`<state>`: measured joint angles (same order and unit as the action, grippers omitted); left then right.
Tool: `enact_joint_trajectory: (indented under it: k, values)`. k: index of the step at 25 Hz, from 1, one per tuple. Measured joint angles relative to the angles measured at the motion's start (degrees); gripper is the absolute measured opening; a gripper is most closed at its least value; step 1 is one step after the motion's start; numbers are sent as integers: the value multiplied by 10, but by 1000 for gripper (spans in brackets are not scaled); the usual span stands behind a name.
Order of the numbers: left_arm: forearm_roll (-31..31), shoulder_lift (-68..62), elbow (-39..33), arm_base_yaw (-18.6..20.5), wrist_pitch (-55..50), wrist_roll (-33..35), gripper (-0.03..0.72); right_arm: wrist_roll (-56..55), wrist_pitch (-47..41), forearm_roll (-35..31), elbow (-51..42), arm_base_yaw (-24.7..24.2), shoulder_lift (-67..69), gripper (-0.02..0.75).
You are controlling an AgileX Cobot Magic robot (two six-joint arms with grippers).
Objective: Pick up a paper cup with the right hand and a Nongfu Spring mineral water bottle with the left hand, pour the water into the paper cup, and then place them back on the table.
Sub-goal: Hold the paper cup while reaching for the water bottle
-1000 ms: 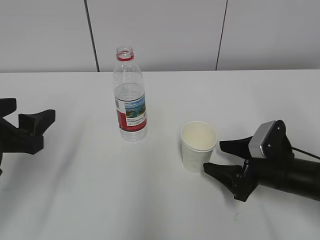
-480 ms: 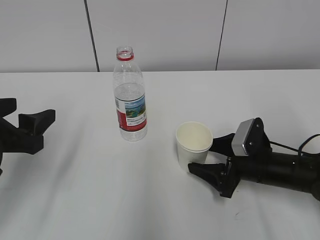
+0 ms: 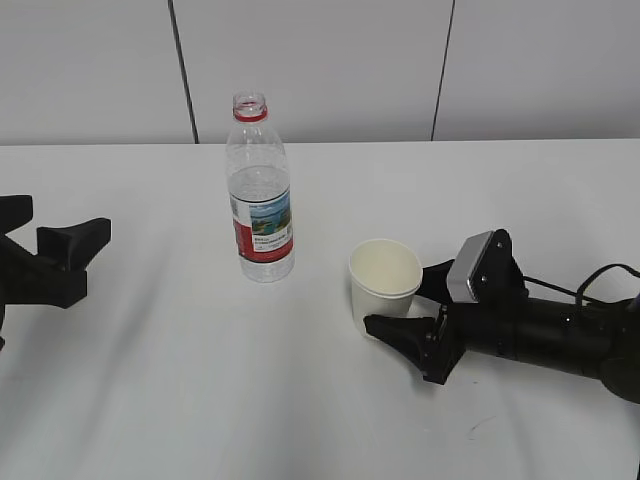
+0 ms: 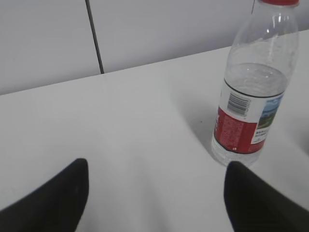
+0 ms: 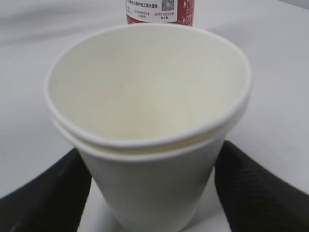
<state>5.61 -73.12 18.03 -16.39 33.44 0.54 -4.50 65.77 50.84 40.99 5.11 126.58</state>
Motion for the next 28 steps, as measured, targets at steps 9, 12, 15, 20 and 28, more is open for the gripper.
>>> enact_joint_trajectory:
  k: [9,12,15,20,28]
  values:
    - [0,0,0,0,5,0,519,0,1,-3,4,0,2,489]
    - [0,-15,1,0,16,0,519,0,1,-4,4,0,2,480]
    - [5,-50,8,0,35,0,519,0,1,-4,4,0,-7,477]
    - [61,-135,28,0,120,-29,519,0,1,-21,4,0,-41,477]
    - [147,-274,74,0,231,-103,631,0,1,-50,4,0,-51,474]
